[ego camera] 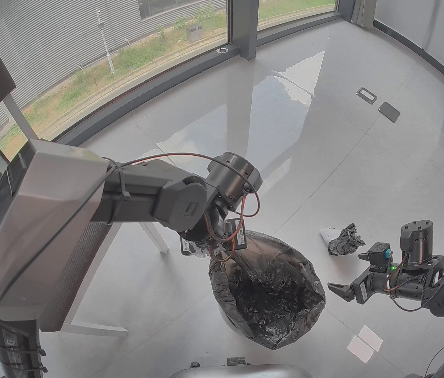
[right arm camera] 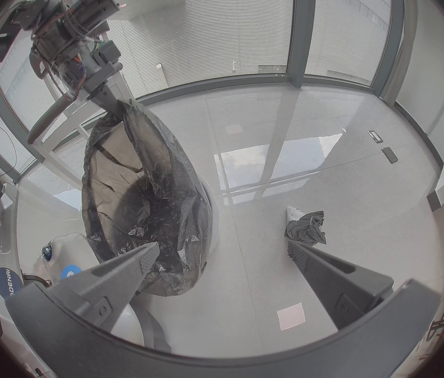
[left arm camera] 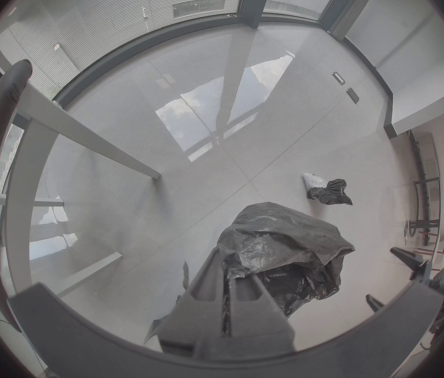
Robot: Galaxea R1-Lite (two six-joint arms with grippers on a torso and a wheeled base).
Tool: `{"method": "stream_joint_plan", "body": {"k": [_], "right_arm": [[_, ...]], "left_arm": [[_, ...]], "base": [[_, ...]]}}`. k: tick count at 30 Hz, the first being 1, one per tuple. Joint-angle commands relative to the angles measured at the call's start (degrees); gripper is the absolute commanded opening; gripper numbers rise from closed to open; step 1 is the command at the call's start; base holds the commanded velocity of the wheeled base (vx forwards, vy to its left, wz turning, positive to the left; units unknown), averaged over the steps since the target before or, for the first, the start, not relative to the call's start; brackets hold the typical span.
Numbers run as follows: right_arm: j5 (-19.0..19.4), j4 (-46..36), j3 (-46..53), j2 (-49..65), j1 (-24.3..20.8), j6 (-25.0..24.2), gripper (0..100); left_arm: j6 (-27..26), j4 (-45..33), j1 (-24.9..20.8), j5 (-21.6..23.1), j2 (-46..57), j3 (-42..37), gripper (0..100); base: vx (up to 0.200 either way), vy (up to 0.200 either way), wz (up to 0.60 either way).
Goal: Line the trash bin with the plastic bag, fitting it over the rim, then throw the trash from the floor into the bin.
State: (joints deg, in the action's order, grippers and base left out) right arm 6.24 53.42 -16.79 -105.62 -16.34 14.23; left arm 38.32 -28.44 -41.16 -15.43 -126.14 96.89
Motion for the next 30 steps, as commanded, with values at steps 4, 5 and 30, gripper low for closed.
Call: {"method": "stream_joint_plan", "body": {"k": [4, 5, 30], "right_arm": [[0.17, 0.02, -0.09, 0.59, -0.01, 0.01, 100], [0.17, 0.02, -0.09, 0.59, -0.01, 0.01, 100], [0.17, 0.11, 0.09, 2.0, -0.89, -0.08, 100]], "left_arm": [[0.01, 0.76, 0.46, 0.05, -0.87, -1.62, 0], [0.01, 0.93, 0.46, 0.14, -1.04, -1.53, 0], [0.27, 4.62, 1.34, 0.14, -5.61, 0.84, 100]], "base": [[0.0, 0.0, 0.0], [0.0, 0.0, 0.0], [0.0, 0.0, 0.0]]}}
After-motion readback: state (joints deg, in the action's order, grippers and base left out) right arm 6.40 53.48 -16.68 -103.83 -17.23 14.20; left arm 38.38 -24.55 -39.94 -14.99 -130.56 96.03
